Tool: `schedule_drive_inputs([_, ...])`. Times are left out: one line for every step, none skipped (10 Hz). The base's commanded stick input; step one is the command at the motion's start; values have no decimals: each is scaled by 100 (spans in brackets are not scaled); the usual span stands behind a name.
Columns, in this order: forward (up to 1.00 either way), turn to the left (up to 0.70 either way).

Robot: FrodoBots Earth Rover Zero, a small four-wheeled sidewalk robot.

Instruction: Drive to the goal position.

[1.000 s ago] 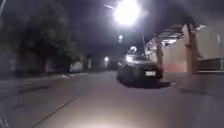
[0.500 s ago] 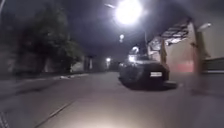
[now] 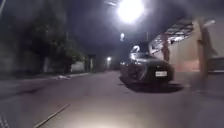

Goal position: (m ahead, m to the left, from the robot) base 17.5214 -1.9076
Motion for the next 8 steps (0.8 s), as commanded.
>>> schedule_drive_inputs([70,0])
schedule_drive_inputs([70,0])
schedule_drive_inputs([70,0])
schedule_drive_inputs([70,0])
schedule_drive_inputs([70,0])
schedule_drive_inputs([70,0])
schedule_drive_inputs([70,0])
schedule_drive_inputs([70,0])
